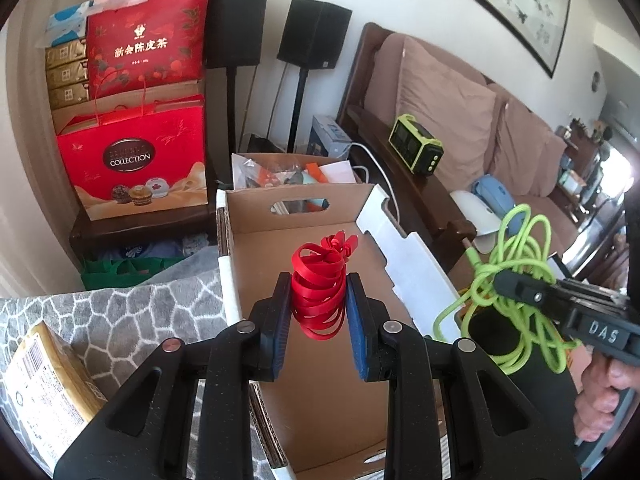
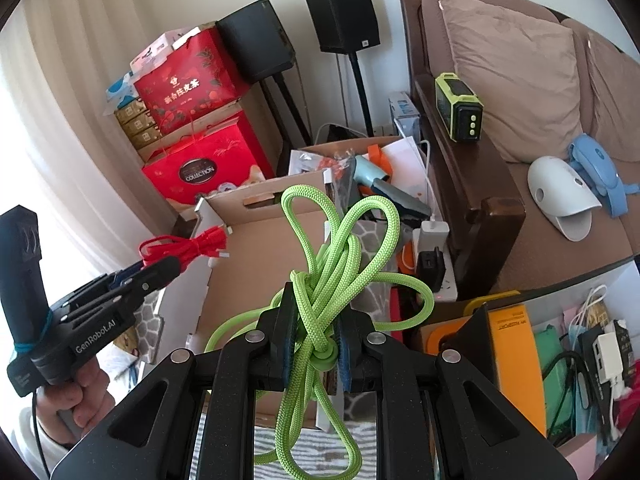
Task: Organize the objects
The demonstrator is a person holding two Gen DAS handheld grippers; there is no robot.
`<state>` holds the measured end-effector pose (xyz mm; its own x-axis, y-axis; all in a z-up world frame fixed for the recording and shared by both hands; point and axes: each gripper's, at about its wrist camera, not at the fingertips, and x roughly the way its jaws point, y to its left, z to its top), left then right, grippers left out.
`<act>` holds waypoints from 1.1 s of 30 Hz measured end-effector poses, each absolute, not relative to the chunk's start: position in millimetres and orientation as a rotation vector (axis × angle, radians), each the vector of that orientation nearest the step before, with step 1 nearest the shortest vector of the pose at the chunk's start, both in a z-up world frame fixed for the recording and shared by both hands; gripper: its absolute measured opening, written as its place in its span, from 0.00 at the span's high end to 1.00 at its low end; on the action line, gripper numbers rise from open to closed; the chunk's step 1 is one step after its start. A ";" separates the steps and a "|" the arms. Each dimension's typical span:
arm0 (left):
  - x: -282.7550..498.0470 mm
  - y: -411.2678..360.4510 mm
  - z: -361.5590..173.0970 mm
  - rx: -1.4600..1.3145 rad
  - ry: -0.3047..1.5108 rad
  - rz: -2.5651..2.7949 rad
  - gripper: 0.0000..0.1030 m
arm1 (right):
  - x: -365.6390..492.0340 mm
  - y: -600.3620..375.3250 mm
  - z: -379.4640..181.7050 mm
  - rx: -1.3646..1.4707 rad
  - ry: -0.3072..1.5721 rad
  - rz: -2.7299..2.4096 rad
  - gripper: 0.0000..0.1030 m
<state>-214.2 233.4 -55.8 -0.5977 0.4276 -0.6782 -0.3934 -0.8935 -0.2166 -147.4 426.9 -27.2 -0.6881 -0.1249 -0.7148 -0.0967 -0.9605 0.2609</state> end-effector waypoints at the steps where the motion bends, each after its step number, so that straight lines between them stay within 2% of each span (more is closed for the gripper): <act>1: -213.6 234.1 -56.4 -1.060 -0.057 2.458 0.77 | -147.1 428.0 -26.5 1.232 -0.439 -2.841 0.85; 9: -208.2 236.8 -57.9 -1.028 0.006 2.469 0.77 | -141.5 436.3 -25.5 1.228 -0.459 -2.858 0.85; 33: -204.8 235.7 -62.9 -1.048 -0.012 2.447 0.77 | -135.6 433.0 -33.0 1.249 -0.472 -2.841 0.85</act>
<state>-204.8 235.7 -62.9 -0.5945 0.4279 -0.6807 -0.4213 -0.8869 -0.1896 -135.6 433.0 -33.0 -0.6832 -0.1218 -0.7200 -0.1175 -0.9548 0.2731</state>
